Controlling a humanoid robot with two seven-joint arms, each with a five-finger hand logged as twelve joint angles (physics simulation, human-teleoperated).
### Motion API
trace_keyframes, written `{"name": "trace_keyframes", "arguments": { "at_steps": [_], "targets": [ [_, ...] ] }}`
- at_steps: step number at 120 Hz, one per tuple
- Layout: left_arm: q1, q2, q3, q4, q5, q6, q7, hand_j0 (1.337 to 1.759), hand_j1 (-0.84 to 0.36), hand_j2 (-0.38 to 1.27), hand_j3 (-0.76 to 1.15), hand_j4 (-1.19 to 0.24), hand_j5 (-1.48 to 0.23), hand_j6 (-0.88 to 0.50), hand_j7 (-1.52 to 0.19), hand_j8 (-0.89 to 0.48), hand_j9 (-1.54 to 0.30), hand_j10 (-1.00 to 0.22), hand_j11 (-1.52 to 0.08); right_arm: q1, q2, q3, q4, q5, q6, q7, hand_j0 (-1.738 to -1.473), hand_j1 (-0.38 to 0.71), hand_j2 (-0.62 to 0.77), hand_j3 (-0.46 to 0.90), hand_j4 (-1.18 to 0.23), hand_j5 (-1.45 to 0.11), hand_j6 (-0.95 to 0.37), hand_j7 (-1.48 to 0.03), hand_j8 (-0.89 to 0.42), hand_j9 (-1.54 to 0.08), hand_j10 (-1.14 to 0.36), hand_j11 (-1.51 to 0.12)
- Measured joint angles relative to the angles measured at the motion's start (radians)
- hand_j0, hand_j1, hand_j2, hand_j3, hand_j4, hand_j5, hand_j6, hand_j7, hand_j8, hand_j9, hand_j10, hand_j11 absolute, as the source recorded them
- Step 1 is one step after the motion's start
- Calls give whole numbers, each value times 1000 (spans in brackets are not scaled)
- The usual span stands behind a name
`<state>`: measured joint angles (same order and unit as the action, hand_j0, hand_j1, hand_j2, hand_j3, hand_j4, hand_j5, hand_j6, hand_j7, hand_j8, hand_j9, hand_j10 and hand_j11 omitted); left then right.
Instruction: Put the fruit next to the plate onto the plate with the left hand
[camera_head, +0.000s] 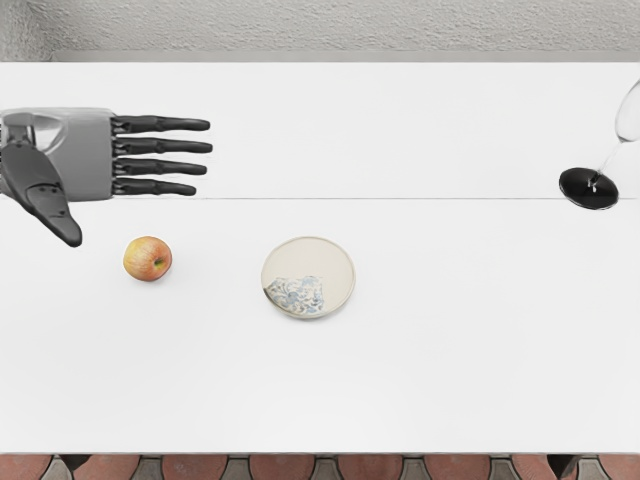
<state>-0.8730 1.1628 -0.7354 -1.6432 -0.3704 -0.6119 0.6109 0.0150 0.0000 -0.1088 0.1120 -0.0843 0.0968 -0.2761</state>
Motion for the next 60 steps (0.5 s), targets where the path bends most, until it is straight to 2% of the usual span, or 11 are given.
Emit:
{"name": "trace_keyframes", "arguments": {
  "at_steps": [29,36,46,60],
  "targets": [
    [-18,0,-1,-10,-4,0,0,1658,335,2,0,-9,-15,-8,-15,-9,-15,-10,-15,0,0,0,0,0,0,0,-1658,-349,0,0,0,0,-1,0,0,0,0,0],
    [-66,-9,1,-14,18,0,0,1658,335,2,0,-9,-15,-8,-15,-9,-15,-10,-15,0,0,0,0,0,0,0,-1658,-349,0,0,0,0,-1,0,0,0,0,0],
    [-119,-57,3,-18,186,0,0,1658,334,2,0,-10,-16,-10,-16,-10,-16,-11,-16,0,0,0,0,0,0,0,-1658,-349,0,0,0,0,-1,0,0,0,0,0],
    [-124,-133,7,-19,518,43,0,1658,332,2,0,-13,-18,-13,-18,-13,-18,-13,-18,2,0,0,0,0,-1,0,-1658,-349,0,0,0,0,-1,0,0,0,0,0]
  ]
}}
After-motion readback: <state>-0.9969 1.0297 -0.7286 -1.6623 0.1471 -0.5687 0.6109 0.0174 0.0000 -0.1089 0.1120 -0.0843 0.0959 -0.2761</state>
